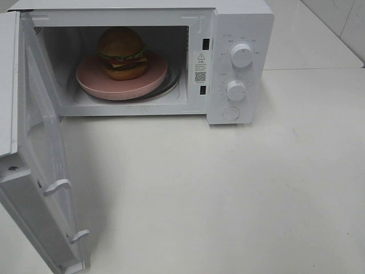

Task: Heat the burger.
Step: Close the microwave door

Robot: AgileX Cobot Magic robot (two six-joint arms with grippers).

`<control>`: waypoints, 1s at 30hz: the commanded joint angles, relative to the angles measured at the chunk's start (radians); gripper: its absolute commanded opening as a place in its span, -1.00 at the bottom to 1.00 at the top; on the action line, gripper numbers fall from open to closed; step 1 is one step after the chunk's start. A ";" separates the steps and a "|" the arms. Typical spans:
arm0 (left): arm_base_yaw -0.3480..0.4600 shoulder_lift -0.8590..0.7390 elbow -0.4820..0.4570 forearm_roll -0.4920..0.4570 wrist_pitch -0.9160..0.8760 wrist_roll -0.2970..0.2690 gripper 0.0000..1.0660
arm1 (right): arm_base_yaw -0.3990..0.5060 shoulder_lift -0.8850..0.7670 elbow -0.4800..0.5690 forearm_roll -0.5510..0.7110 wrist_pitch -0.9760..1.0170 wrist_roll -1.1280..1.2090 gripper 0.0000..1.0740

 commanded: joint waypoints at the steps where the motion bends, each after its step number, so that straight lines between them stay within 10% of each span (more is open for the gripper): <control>1: -0.006 -0.020 0.000 0.001 -0.006 0.000 0.83 | -0.054 -0.114 0.050 0.007 -0.032 0.009 0.42; 30: -0.006 -0.020 0.000 0.001 -0.006 0.000 0.83 | -0.274 -0.639 0.131 0.035 -0.057 0.017 0.42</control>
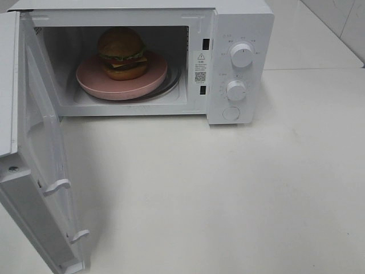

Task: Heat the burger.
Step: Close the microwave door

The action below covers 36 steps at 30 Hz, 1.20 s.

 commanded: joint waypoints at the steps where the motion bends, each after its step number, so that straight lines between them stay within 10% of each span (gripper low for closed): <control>1: -0.006 -0.020 0.000 0.001 -0.006 0.000 0.83 | -0.012 -0.024 0.002 0.000 -0.009 0.010 0.42; 36: -0.006 -0.018 0.000 0.002 -0.006 0.000 0.83 | -0.014 -0.114 0.002 -0.007 -0.010 0.007 0.42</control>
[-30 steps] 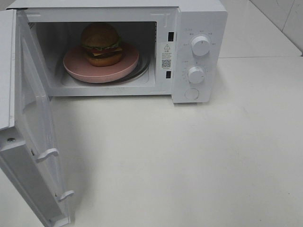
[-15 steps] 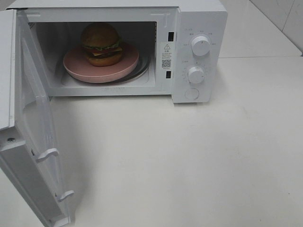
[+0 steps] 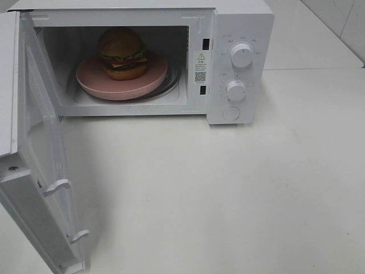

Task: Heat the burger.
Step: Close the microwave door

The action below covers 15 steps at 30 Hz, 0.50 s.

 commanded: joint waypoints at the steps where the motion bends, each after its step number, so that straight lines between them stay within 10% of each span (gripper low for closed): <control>1: -0.006 -0.018 0.000 0.001 -0.006 0.000 0.83 | -0.008 -0.025 0.001 -0.006 -0.010 0.007 0.42; 15: -0.006 -0.018 0.000 0.001 -0.006 -0.001 0.83 | -0.008 -0.025 0.001 -0.006 -0.010 0.007 0.42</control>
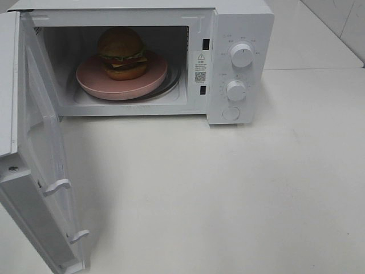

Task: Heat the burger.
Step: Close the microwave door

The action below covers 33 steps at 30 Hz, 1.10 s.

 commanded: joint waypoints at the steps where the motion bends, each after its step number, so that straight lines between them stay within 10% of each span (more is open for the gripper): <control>1: -0.006 -0.018 0.000 0.002 -0.006 -0.001 0.83 | -0.008 -0.025 0.001 -0.006 -0.010 0.007 0.42; 27: -0.006 0.140 -0.054 0.014 -0.135 0.000 0.82 | -0.008 -0.025 0.001 -0.006 -0.010 0.005 0.42; 30: -0.006 0.181 -0.054 0.020 -0.135 0.000 0.61 | -0.008 -0.025 0.001 -0.006 -0.010 0.005 0.42; 32: -0.006 0.225 -0.054 0.023 -0.135 0.000 -0.12 | -0.008 -0.025 0.001 -0.006 -0.010 0.005 0.42; 33: -0.006 0.225 -0.054 0.023 -0.135 0.000 -0.12 | -0.008 -0.025 0.001 -0.006 -0.010 0.005 0.42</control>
